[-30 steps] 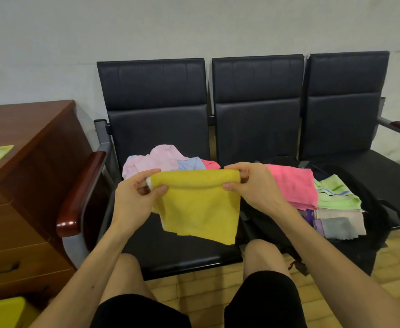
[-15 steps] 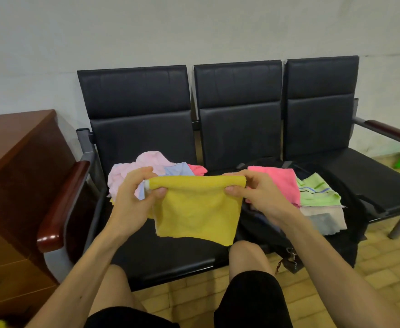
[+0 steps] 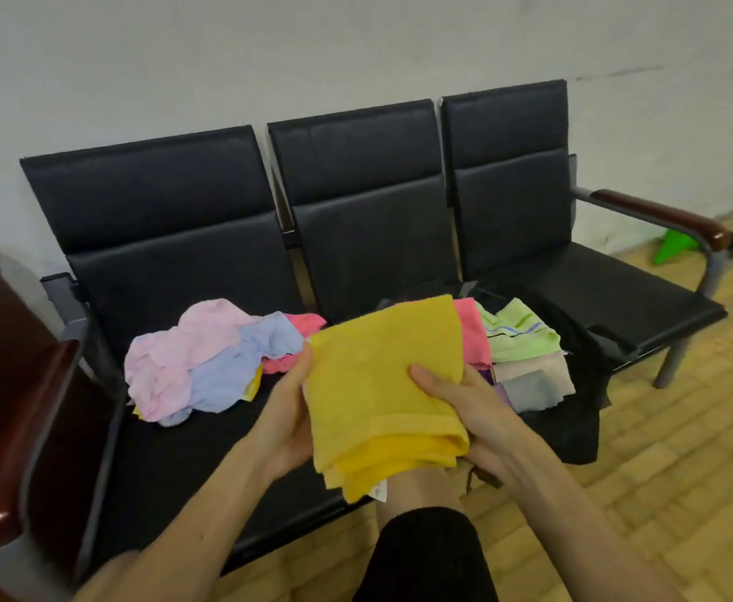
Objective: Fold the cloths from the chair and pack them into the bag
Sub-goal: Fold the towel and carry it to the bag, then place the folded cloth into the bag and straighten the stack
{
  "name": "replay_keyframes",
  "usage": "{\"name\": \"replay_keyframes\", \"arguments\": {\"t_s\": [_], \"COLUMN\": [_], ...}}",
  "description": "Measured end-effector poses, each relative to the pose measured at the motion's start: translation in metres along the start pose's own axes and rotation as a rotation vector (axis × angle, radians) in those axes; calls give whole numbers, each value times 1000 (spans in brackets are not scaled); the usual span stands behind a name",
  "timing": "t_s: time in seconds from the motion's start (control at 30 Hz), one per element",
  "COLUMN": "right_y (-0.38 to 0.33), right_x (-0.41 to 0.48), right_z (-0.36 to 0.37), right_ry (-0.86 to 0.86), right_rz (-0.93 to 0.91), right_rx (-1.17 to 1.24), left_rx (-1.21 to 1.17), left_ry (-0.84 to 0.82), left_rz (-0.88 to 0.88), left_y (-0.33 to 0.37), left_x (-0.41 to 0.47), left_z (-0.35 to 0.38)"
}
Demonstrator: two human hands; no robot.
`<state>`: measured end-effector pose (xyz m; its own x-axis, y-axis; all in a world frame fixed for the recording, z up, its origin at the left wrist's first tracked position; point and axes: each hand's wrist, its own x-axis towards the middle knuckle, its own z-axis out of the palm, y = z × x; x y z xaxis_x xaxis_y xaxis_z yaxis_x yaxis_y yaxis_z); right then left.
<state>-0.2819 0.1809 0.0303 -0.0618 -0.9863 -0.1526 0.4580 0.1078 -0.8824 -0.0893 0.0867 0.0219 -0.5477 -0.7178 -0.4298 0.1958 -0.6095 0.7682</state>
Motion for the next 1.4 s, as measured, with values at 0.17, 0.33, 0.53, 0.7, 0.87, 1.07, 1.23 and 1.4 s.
{"name": "replay_keyframes", "arguments": {"t_s": [0.17, 0.33, 0.53, 0.7, 0.87, 1.07, 1.23, 1.4], "right_y": [-5, -23, -81, -89, -55, -36, -37, -33], "right_x": [-6, 5, 97, 180, 225, 236, 227, 213], "right_z": [-85, -193, -287, -338, -370, -380, -370, -341], "right_ry": [262, 404, 599, 649, 697, 713, 780, 961], "right_rz": [91, 213, 90, 97, 161, 213, 211, 45], "right_rx": [-99, -409, -787, -871, -999, -1110, -1119, -1136], "left_rx": [328, 687, 920, 1084, 1207, 1238, 1200, 1022], "left_ry": [-124, -137, -120, -4, 84, 110, 67, 85], "left_rz": [-86, 77, 274, 274, 174, 107, 84, 228], "left_y": [-56, -85, -58, -50, -63, -79, -70, -33], "left_x": [56, 140, 280, 374, 428, 445, 435, 399], "left_z": [34, 93, 173, 188, 179, 170, 170, 153]}}
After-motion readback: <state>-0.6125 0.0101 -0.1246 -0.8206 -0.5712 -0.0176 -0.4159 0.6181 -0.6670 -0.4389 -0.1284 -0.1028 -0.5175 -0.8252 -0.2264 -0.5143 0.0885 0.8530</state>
